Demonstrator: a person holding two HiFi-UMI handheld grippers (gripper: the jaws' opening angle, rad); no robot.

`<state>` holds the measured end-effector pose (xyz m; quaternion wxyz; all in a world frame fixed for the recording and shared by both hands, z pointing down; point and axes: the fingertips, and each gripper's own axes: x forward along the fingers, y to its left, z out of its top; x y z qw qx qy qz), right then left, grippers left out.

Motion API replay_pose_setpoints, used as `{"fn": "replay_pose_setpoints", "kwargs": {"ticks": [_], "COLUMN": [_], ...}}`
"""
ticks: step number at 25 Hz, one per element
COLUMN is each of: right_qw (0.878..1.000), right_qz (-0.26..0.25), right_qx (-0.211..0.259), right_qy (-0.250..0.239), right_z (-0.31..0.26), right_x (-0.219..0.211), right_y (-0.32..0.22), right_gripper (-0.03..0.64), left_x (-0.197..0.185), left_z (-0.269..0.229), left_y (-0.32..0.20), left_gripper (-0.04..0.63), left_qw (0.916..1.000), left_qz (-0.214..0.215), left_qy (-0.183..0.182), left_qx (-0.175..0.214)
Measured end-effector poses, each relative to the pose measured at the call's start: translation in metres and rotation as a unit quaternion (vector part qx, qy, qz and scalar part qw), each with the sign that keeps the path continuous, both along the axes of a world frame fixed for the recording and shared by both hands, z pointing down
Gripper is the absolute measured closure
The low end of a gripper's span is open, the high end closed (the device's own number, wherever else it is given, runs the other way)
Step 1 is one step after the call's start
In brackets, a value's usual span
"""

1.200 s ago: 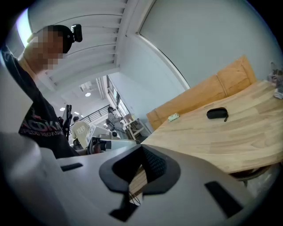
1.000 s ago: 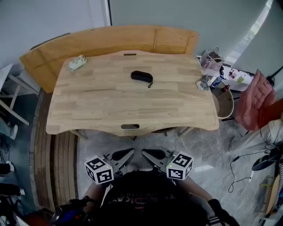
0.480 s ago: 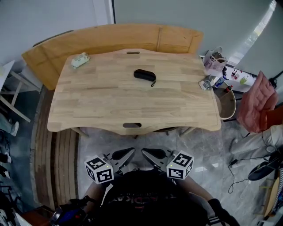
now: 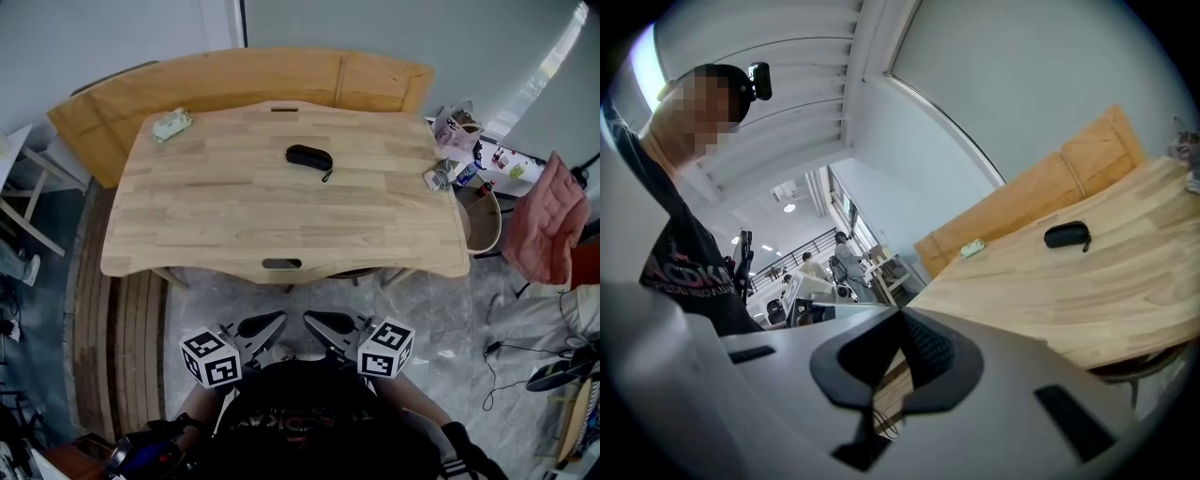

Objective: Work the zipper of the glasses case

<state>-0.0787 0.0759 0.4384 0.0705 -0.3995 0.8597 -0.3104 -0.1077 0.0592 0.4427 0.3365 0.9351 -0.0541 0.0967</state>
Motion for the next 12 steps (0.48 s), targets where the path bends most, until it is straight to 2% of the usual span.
{"fn": "replay_pose_setpoints", "kwargs": {"ticks": [12], "right_qw": [1.000], "right_qz": [0.000], "right_qx": [0.003], "right_qy": [-0.004], "right_z": [-0.0050], "right_x": [0.0000], "right_y": [-0.0060], "right_gripper": [0.603], "left_x": [-0.0073], "left_z": [0.0003], "left_y": [-0.0030], "left_gripper": [0.584], "left_qw": [0.9999], "left_qz": [-0.014], "left_qy": [0.007], "left_qx": [-0.004]}}
